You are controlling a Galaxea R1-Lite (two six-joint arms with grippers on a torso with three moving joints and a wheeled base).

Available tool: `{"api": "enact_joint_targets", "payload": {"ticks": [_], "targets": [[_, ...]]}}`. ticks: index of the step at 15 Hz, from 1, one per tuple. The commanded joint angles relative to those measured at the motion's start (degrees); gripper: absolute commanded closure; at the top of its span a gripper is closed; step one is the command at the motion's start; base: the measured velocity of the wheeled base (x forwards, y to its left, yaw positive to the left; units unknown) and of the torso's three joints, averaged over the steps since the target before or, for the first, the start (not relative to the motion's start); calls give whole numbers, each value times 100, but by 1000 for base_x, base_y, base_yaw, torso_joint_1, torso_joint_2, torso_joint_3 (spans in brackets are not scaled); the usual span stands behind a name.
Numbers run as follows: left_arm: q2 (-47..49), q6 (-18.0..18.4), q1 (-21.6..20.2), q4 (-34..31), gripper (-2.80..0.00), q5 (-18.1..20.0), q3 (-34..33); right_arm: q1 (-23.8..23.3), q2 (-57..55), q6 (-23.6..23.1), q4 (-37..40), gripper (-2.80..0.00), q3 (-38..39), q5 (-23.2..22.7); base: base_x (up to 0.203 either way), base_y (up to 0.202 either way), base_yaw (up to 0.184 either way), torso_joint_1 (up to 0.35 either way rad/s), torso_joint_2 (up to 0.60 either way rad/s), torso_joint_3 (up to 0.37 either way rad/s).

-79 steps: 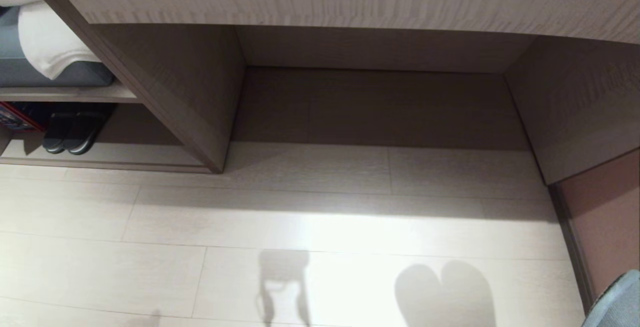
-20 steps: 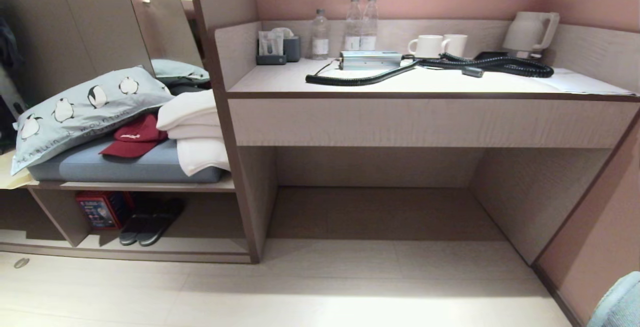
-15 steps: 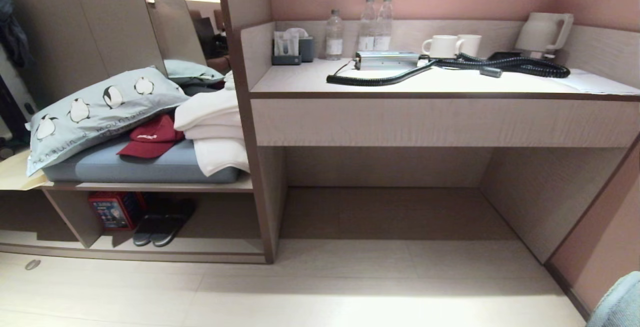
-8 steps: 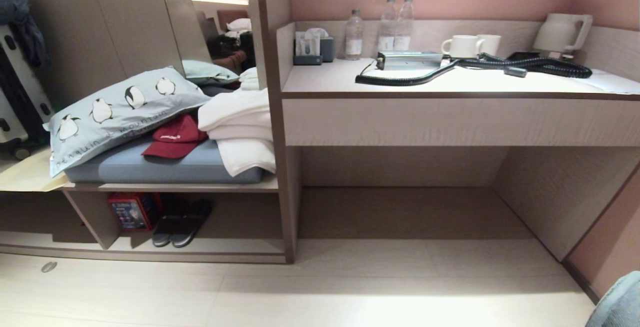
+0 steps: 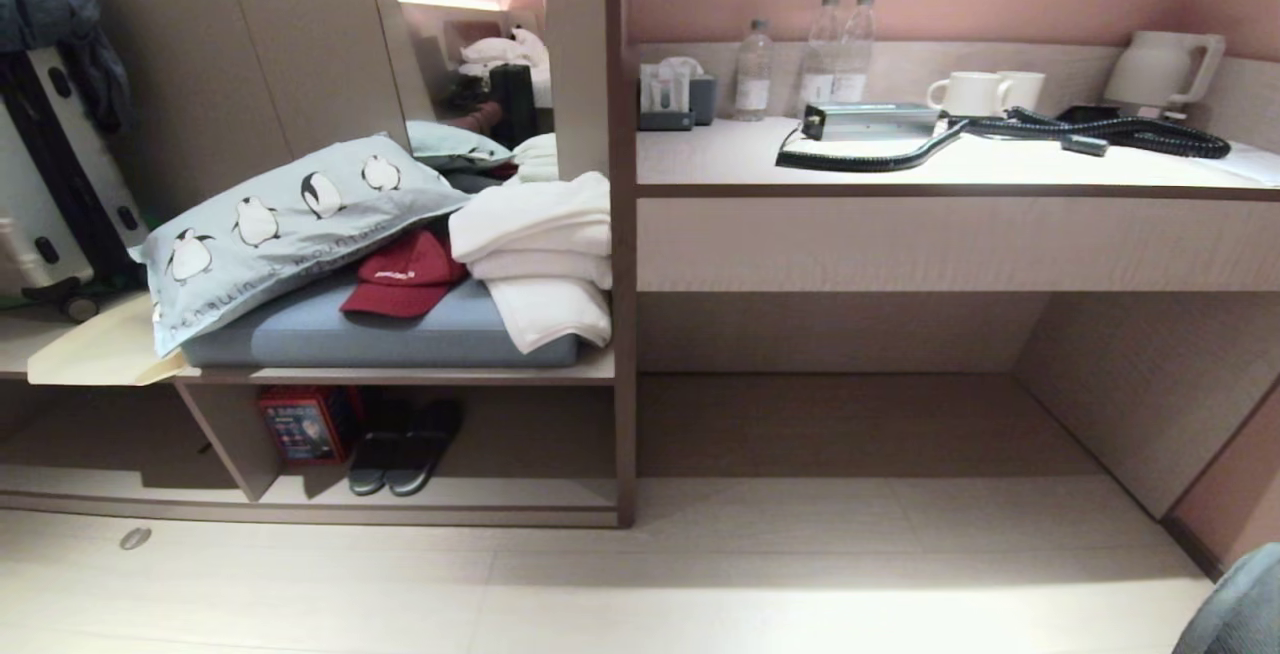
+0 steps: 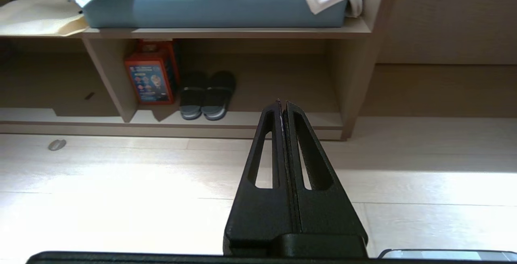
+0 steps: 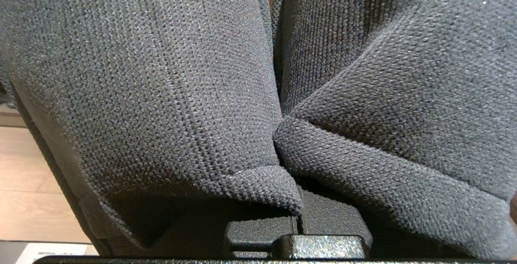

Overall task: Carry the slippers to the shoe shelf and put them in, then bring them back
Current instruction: Place the slippers into the shoe cabinet

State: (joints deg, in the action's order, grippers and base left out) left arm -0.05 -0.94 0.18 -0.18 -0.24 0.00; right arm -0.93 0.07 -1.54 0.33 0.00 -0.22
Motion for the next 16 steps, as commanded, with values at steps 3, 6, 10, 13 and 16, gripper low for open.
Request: {"api": "enact_joint_targets", "payload": {"ticks": [3, 6, 10, 13, 16], "targets": [[5, -3, -1, 1, 0, -2, -9, 5, 10, -5, 2, 0, 0, -4, 0, 195, -3, 4, 6, 3], [5, -3, -1, 1, 0, -2, -9, -2, 10, -5, -3, 0, 0, -4, 0, 196, -2, -1, 2, 2], [5, -3, -1, 1, 0, -2, -9, 5, 10, -5, 2, 0, 0, -4, 0, 196, -2, 4, 0, 3], [5, -3, -1, 1, 0, -2, -9, 3, 10, 13, 0, 0, 0, -4, 0, 197, -2, 3, 2, 4], [5, -3, -1, 1, 0, -2, -9, 5, 10, 13, -7, 0, 0, -4, 0, 197, -1, 3, 2, 3]]}}
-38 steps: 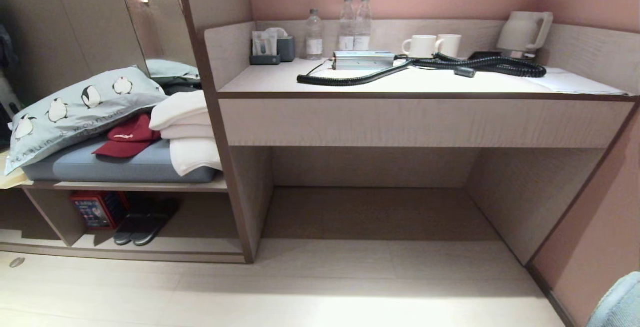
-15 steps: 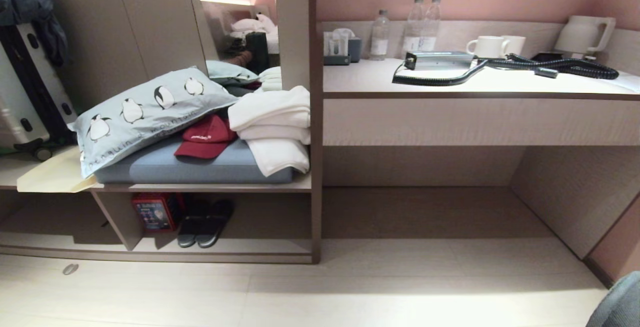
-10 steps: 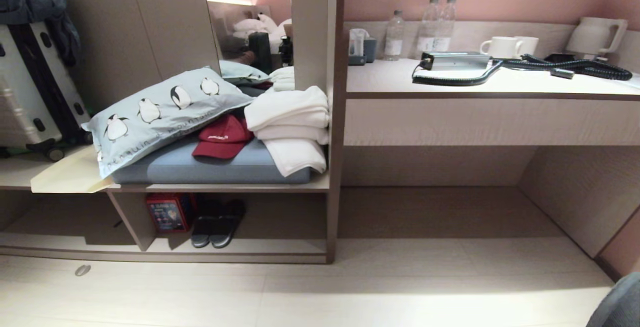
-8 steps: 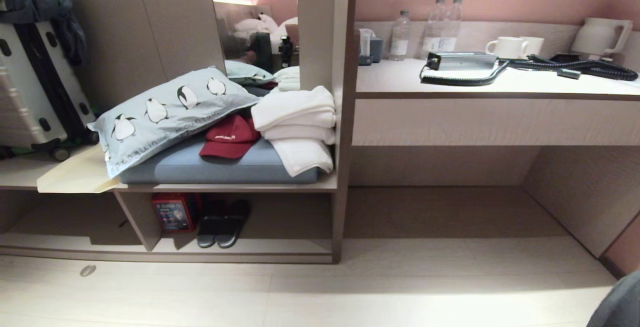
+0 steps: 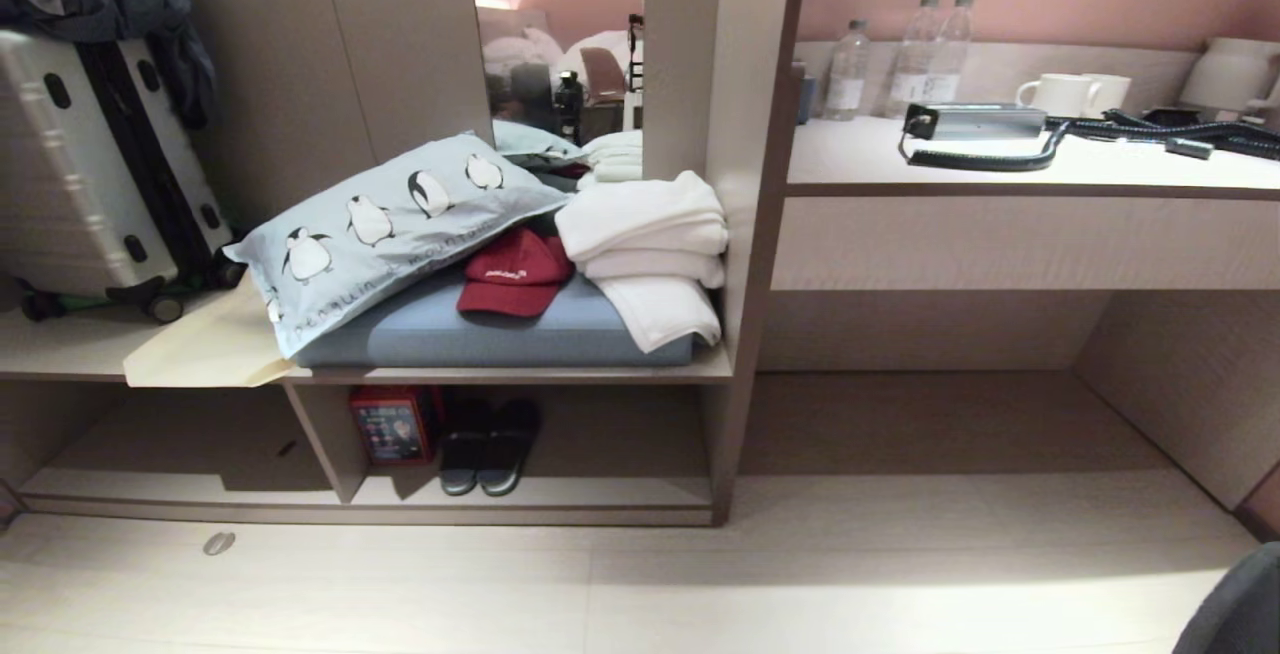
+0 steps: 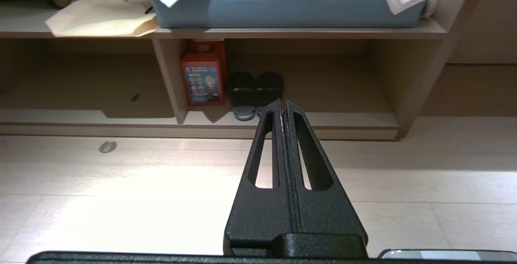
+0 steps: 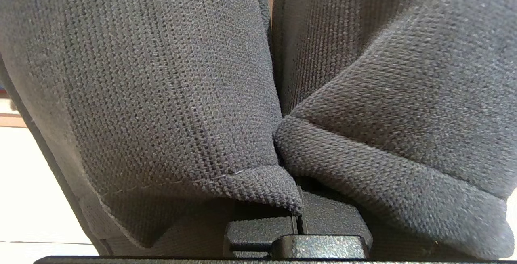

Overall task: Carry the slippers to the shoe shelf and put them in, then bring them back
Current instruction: Place the slippers into the shoe cabinet

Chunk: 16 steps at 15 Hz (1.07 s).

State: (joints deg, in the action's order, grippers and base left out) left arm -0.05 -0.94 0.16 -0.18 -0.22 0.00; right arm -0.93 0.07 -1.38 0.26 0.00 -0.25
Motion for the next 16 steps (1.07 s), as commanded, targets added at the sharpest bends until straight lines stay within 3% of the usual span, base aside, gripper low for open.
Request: {"api": "enact_joint_targets", "payload": {"ticks": [1, 16], "targets": [[5, -3, 2, 1, 0, -4, -9, -4, 10, -3, 1, 0, 0, -1, 0, 187, -7, 7, 2, 2], [5, -3, 2, 1, 0, -4, -9, -4, 10, -3, 1, 0, 0, -1, 0, 194, -2, 2, 4, 3]]}}
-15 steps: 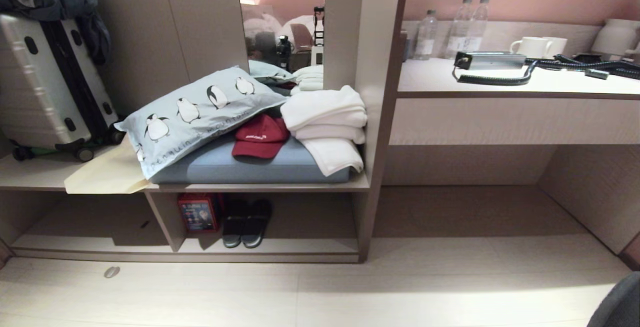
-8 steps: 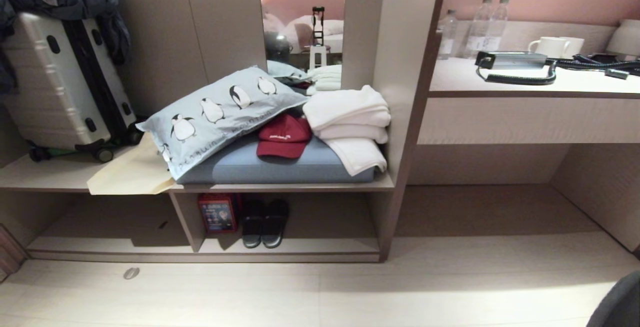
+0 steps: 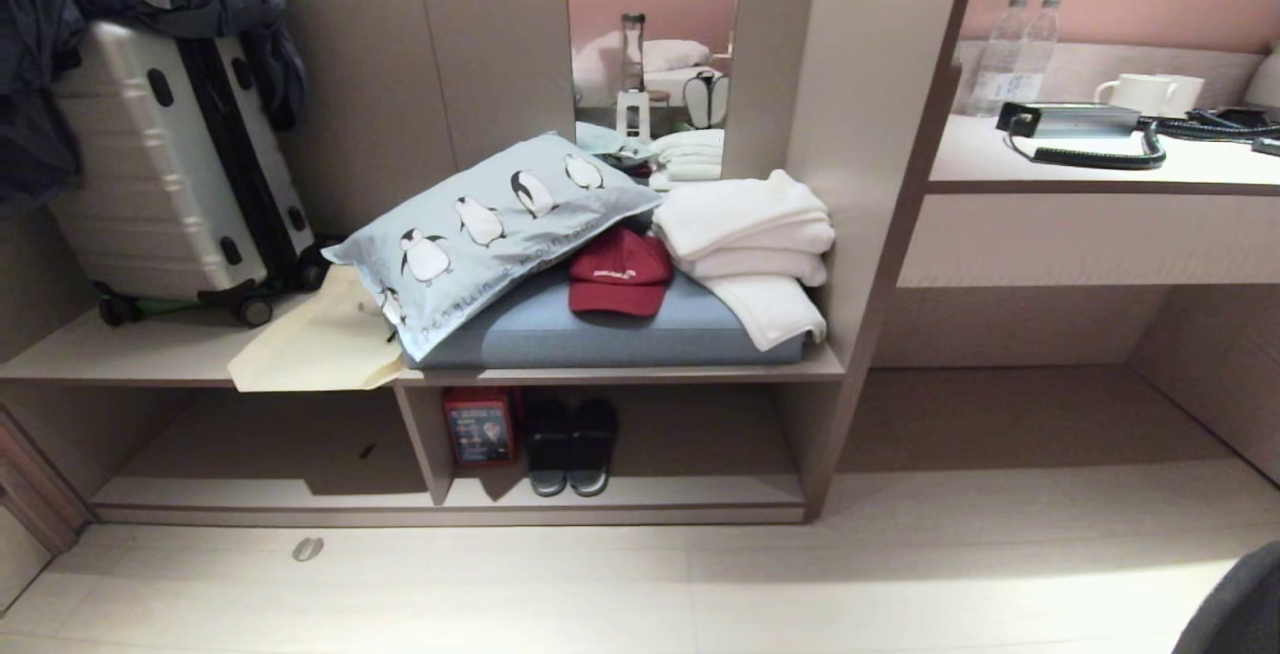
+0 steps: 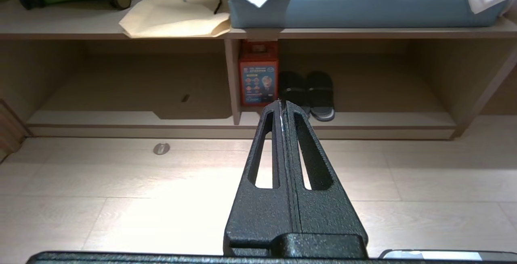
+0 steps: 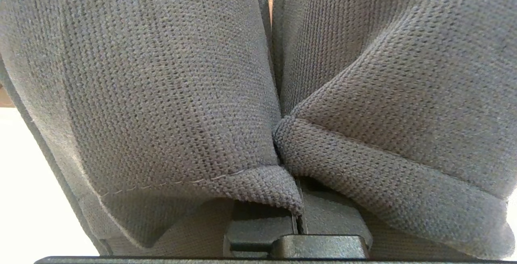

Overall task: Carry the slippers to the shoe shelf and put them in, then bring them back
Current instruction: Place the slippers into the shoe cabinet

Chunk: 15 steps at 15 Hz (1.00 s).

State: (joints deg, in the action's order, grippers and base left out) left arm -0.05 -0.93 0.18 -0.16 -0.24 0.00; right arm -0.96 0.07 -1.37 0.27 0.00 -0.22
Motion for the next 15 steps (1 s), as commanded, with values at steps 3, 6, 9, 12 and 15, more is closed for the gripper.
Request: {"api": "enact_joint_targets", "payload": {"ticks": [3, 6, 9, 12, 15], "targets": [[5, -4, -1, -2, 0, -2, -9, 0, 10, -3, 0, 0, 0, -4, 0, 196, -1, -1, 1, 2], [5, 23, -1, -2, 0, -2, -9, 0, 10, -3, 0, 0, 0, -4, 0, 196, -2, 2, 1, 4], [5, 40, -1, -2, 0, 7, -9, 8, 10, -3, 0, 0, 0, -4, 0, 115, -4, 2, -1, 3], [5, 31, -1, -2, 0, -2, -9, 8, 10, -3, 0, 0, 0, -4, 0, 0, 0, 2, 1, -36], [5, 23, -1, -2, 0, -2, -9, 0, 10, -3, 0, 0, 0, 4, 0, 0, 0, 0, 3, -182]]}}
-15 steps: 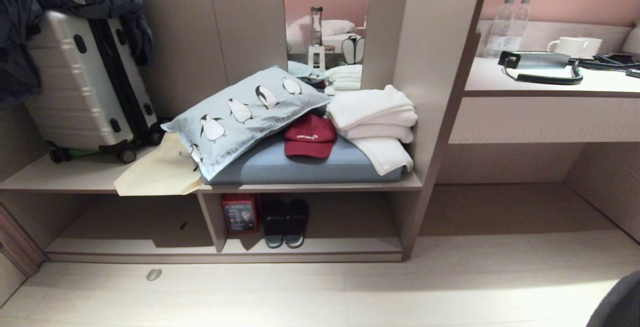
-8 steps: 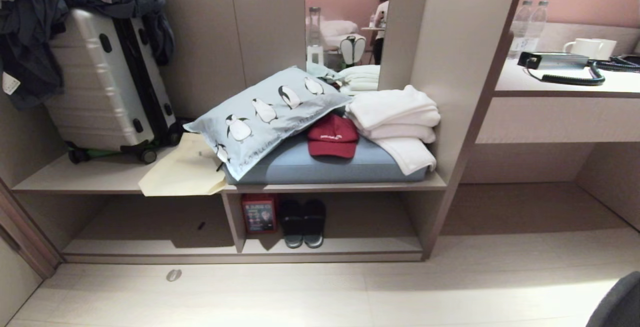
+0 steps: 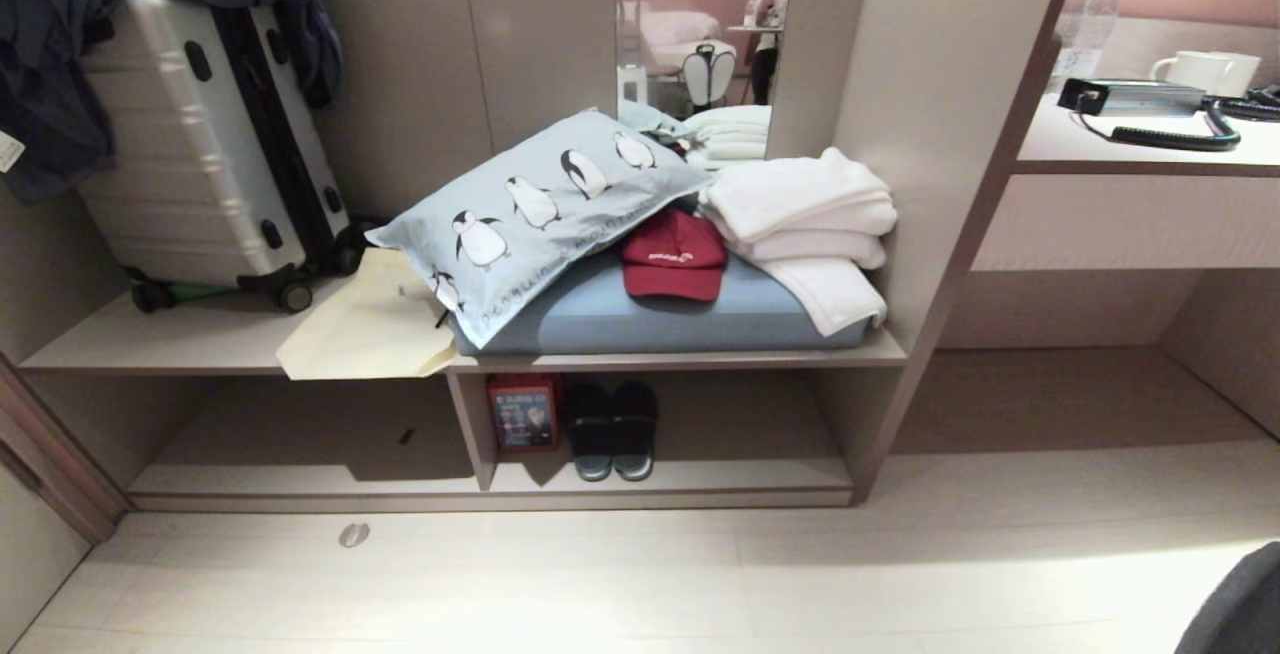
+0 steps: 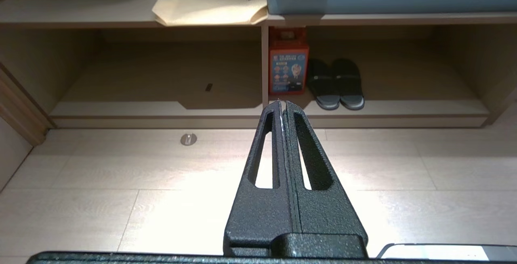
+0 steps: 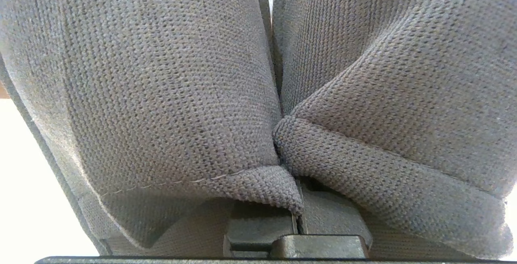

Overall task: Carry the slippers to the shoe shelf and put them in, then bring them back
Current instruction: Place the slippers into the shoe cabinet

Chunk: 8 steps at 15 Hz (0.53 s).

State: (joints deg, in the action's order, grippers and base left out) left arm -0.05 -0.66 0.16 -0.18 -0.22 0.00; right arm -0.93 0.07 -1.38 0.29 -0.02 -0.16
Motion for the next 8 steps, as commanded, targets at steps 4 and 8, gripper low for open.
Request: {"api": "enact_joint_targets", "payload": {"ticks": [4, 8], "targets": [[5, -4, 2, 1, 0, -4, -9, 5, 1, -3, -12, 0, 2, -19, 0, 0, 0, 5, 3, -194], [5, -13, 2, 1, 0, -4, -9, -4, 10, 15, -12, 0, 2, -19, 0, 0, 0, 6, 2, -196]]}}
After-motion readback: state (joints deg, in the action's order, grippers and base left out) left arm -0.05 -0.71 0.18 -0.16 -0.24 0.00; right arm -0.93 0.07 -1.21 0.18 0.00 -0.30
